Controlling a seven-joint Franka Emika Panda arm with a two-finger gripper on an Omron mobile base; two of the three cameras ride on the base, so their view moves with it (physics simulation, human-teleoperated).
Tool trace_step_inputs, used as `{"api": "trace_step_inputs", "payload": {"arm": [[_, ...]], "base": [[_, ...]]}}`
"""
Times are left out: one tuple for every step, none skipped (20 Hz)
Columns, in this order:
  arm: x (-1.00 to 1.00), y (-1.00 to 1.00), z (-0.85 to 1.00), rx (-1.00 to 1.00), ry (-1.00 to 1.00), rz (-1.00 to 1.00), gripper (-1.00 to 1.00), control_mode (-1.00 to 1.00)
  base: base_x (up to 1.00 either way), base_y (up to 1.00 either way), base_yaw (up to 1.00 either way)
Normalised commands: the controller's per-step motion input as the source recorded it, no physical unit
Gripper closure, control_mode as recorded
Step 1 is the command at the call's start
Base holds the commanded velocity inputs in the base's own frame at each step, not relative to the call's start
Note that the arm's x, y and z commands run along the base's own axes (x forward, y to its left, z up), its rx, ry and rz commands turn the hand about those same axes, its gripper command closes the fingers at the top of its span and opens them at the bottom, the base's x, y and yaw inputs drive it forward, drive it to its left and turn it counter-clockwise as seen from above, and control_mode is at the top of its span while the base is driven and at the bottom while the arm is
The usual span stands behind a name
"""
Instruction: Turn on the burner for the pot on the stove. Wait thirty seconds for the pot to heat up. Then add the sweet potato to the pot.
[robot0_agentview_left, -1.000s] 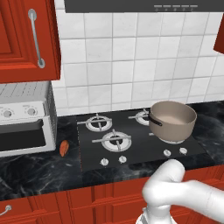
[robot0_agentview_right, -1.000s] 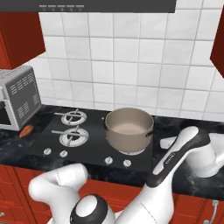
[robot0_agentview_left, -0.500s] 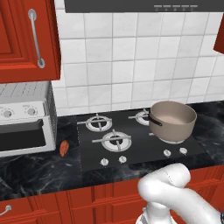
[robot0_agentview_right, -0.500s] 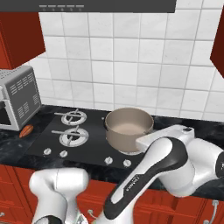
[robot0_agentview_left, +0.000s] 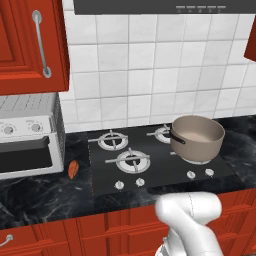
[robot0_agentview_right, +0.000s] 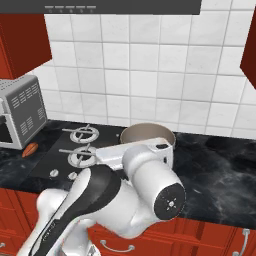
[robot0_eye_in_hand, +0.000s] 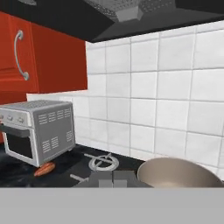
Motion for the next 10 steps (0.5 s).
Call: {"api": "trace_step_inputs", "payload": {"arm": [[-0.76,1.00,0.86,0.00,0.04,-0.20,-1.00,-1.00],[-0.75,1.00,0.74,0.00,0.00,-0.21,-1.00,-1.00],[-0.68,1.00,0.52,0.00,0.00,-0.22,-1.00,-1.00],[-0.51,1.00,0.32,-0.01,-0.05,-0.17,-1.00,-1.00],[-0.55,1.00,0.04,0.00,-0.09,-0.17,-1.00,-1.00],[-0.56,1.00,0.00,0.00,-0.17,-0.14,-1.00,-1.00],[-0.71,0.86,0.00,0.19,-0.21,-0.01,-1.00,-1.00],[-0.79,0.82,0.00,0.23,-0.19,0.00,-1.00,-1.00],[-0.76,1.00,0.00,0.18,-0.13,0.00,-1.00,-1.00],[-0.71,1.00,0.00,0.15,-0.14,0.00,-1.00,-1.00]], "base": [[0.00,0.00,0.00],[0.00,0.00,0.00],[0.00,0.00,0.00],[0.00,0.00,0.00],[0.00,0.00,0.00],[0.00,0.00,0.00],[0.00,0.00,0.00],[0.00,0.00,0.00],[0.00,0.00,0.00],[0.00,0.00,0.00]]}}
